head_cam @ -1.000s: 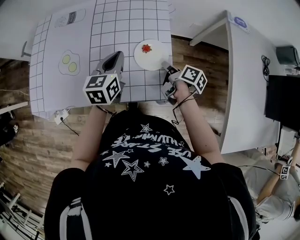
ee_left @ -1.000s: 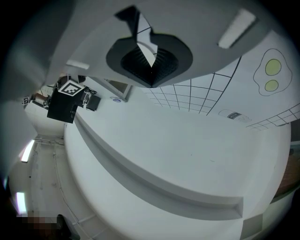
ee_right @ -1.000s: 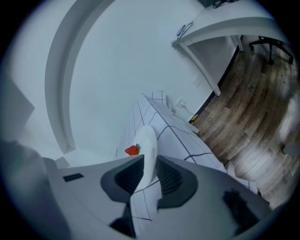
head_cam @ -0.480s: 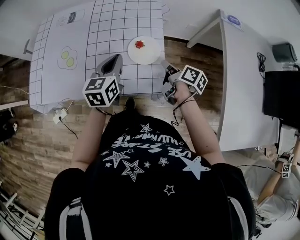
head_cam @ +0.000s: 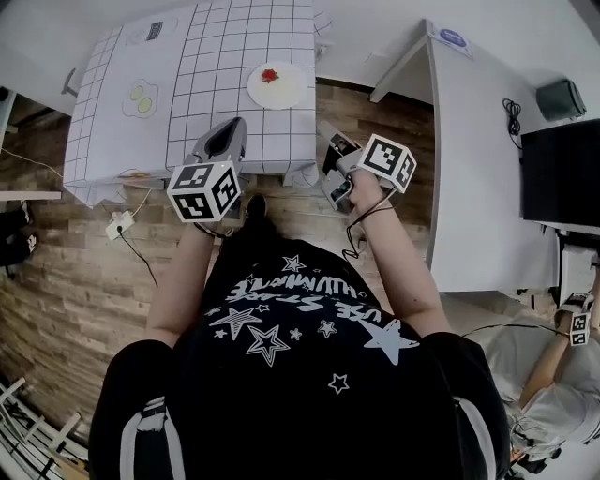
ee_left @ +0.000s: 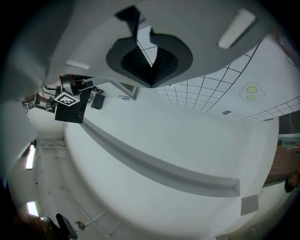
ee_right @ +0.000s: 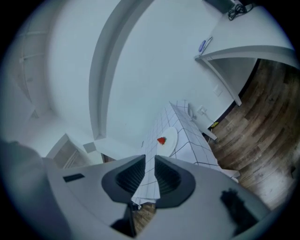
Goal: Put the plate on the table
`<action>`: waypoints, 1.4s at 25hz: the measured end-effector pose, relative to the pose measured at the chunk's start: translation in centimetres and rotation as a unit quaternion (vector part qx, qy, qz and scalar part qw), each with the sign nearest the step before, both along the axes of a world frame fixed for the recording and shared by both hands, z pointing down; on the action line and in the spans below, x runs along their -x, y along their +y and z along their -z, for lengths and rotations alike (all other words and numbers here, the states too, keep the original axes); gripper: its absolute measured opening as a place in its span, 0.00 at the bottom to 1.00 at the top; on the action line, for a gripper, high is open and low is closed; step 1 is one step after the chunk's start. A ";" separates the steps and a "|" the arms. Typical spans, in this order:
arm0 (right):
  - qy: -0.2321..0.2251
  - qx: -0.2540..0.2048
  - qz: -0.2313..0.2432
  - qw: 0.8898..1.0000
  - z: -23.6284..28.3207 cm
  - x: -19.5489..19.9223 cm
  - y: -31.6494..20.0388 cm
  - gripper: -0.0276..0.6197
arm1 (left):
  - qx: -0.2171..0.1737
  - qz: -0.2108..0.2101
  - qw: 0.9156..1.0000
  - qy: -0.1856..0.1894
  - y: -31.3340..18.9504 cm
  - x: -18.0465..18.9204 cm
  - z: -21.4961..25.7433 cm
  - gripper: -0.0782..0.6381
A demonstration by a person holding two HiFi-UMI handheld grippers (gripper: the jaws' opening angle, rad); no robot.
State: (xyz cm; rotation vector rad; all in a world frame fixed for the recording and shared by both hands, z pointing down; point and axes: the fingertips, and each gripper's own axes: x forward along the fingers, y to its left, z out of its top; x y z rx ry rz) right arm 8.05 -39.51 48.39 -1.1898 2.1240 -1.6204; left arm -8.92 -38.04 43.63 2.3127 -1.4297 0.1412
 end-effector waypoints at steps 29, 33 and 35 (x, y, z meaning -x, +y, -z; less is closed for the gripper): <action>-0.002 -0.090 0.127 0.988 4.6 7.2 17.5 0.09 | -0.039 0.075 0.996 0.027 22.3 4.2 3.3 0.12; 0.001 -0.102 0.135 0.986 5.2 9.0 21.4 0.08 | -0.046 0.083 0.995 0.040 26.5 5.5 4.0 0.12; 0.003 -0.104 0.140 0.985 5.2 9.6 23.7 0.07 | -0.052 0.081 0.995 0.037 28.7 5.8 4.2 0.12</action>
